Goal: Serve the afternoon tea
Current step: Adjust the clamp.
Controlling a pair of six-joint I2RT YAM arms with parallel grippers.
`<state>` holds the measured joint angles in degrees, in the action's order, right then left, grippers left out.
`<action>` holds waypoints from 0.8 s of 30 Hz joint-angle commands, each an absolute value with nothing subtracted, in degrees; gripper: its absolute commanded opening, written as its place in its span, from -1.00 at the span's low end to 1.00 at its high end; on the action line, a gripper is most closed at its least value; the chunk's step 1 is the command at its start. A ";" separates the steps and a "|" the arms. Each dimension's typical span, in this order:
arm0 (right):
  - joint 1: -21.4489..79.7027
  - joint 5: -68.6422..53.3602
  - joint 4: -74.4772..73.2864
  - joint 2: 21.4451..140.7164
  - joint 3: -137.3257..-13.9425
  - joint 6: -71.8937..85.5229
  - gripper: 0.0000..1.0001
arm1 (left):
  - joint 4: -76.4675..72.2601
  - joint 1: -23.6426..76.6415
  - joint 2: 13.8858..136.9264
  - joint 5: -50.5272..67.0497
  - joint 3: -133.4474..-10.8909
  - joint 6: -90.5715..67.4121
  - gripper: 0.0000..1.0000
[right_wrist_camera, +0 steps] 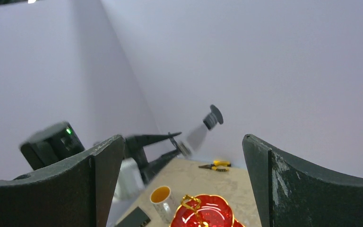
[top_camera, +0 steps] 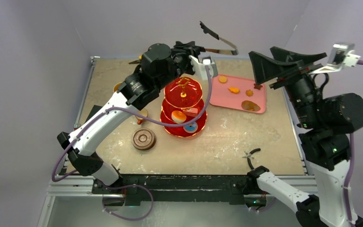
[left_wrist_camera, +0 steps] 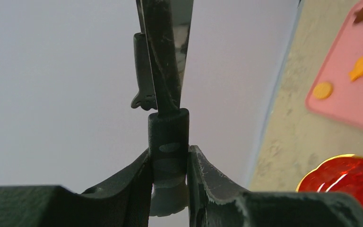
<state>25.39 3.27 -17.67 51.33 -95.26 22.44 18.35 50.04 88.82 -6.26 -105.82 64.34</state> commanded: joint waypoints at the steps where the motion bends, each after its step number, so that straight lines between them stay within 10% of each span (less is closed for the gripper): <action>1: 25.40 -5.29 -10.37 52.54 -89.23 19.24 0.97 | 23.56 48.07 89.02 3.03 -114.85 39.62 -0.73; 16: 25.45 -13.48 -3.80 54.11 -81.86 7.92 0.97 | 32.52 47.20 88.17 20.15 -116.72 25.78 -0.63; 24: 25.44 -8.35 -4.92 56.47 -78.43 3.26 0.30 | 32.04 46.74 88.33 23.47 -118.55 21.41 -0.63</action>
